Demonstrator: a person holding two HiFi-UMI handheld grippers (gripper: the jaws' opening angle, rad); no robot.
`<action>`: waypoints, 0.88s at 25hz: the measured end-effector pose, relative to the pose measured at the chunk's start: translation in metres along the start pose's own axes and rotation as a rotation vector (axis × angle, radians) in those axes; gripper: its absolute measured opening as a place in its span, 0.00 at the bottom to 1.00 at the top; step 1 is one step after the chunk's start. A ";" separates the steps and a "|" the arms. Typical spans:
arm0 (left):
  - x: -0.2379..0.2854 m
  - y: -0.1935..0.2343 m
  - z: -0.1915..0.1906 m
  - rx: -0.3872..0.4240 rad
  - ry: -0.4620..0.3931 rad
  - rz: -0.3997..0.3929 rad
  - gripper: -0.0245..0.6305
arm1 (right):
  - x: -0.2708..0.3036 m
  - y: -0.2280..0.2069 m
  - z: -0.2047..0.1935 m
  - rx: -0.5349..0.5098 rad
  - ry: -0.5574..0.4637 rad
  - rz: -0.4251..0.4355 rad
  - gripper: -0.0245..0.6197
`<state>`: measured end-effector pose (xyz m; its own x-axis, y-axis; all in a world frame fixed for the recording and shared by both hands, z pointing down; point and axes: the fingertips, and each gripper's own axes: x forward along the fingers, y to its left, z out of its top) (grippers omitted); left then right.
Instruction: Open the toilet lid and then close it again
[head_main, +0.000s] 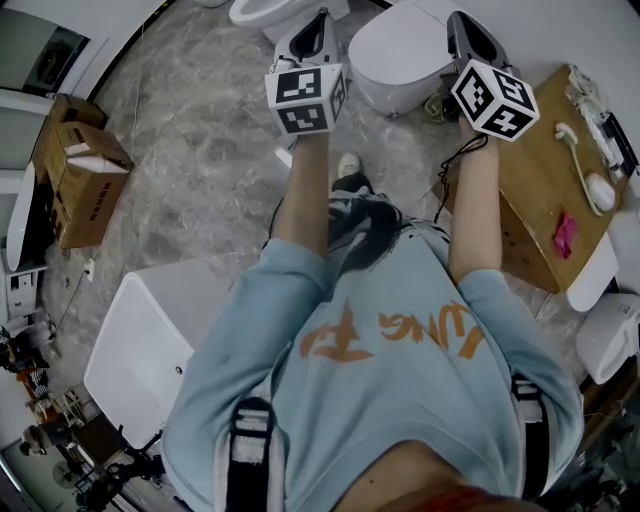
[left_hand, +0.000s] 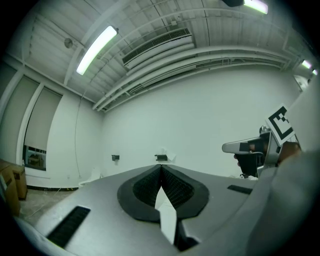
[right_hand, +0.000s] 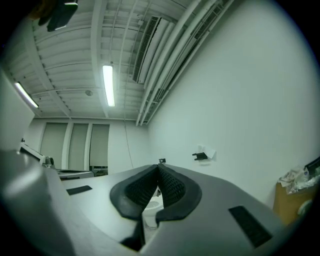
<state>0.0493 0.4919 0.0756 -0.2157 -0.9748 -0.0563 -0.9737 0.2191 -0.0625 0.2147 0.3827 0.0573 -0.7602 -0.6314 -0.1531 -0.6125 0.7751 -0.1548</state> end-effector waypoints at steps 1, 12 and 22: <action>0.003 0.005 0.001 -0.001 -0.006 0.003 0.07 | 0.005 0.003 0.003 -0.008 -0.010 0.006 0.06; 0.103 0.045 -0.027 -0.053 -0.007 -0.038 0.07 | 0.089 -0.029 -0.003 -0.056 -0.011 -0.034 0.06; 0.227 0.126 -0.095 -0.022 0.117 -0.076 0.07 | 0.236 -0.042 -0.087 -0.011 0.139 -0.057 0.06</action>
<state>-0.1292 0.2947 0.1492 -0.1469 -0.9870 0.0648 -0.9887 0.1445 -0.0402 0.0422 0.2038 0.1123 -0.7465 -0.6653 -0.0081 -0.6570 0.7390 -0.1489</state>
